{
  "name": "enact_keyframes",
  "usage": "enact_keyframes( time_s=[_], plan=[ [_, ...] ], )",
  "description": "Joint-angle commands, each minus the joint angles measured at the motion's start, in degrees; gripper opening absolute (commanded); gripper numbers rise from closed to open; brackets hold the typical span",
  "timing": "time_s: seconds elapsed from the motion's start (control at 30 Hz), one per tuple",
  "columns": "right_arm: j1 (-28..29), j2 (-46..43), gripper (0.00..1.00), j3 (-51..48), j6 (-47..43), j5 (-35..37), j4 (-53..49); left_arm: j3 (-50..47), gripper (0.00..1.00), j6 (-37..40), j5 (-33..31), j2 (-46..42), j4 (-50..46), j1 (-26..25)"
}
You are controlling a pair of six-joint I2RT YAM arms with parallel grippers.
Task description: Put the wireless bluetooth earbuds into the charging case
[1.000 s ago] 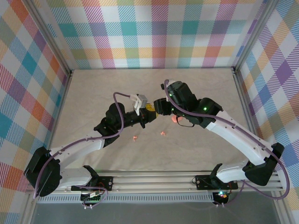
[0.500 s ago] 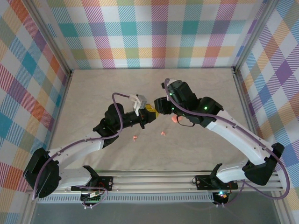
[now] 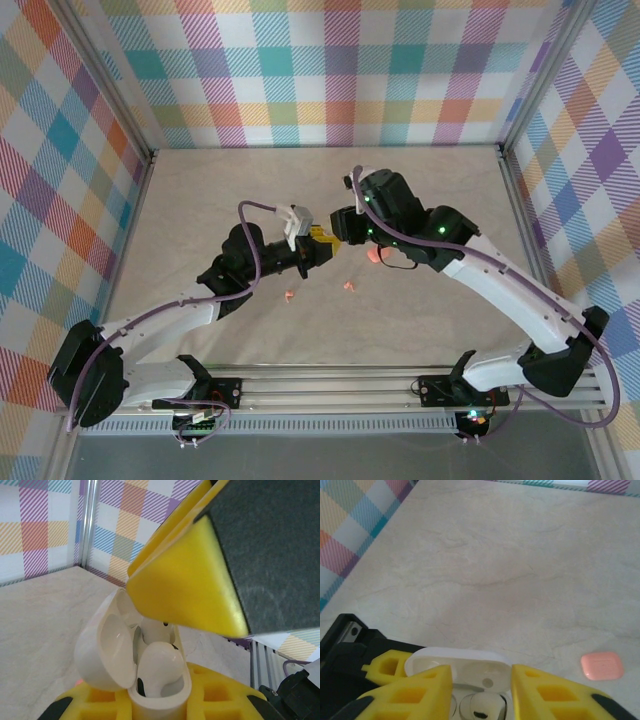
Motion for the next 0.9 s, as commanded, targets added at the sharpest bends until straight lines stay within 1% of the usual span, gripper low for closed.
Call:
enact_keyframes(
  time_s=[0.0,0.1,0.2,0.43,0.57,0.63,0.73,0.87],
  plan=[
    [-0.6,-4.4,0.30,0.4,-1.3,-6.0,1.7,-0.6,0.00,2.7,2.0,-2.2,-0.3,-0.6],
    [-0.6,-5.7,0.22,-1.0,-2.4,-11.5,2.8,-0.4,0.00,3.3,3.2,-2.5,-0.4,-0.5],
    [-0.6,-5.1,0.18,-2.1,-2.4,-14.2,2.4,-0.1,0.00,3.3,4.2,-2.4,-0.2,-0.6],
    [-0.7,-3.3,0.14,-2.9,-2.6,-13.2,1.2,0.4,0.00,3.3,5.2,-2.6,-0.2,-0.6],
    [-0.7,-2.6,0.14,-3.4,-3.3,-15.8,2.2,0.3,0.00,3.1,5.3,-2.6,-0.1,-0.6],
    [-0.7,-1.9,0.12,-3.5,-3.3,-17.2,2.1,0.3,0.00,3.0,5.2,-2.6,0.1,-0.6],
    [-0.7,-1.5,0.09,-4.0,-2.8,-18.0,1.8,0.5,0.00,2.8,5.2,-2.5,0.4,-0.6],
    [-0.6,-2.8,0.10,-4.9,-2.1,-17.7,2.7,0.5,0.00,3.0,5.3,-2.7,-0.1,-0.5]
  ],
)
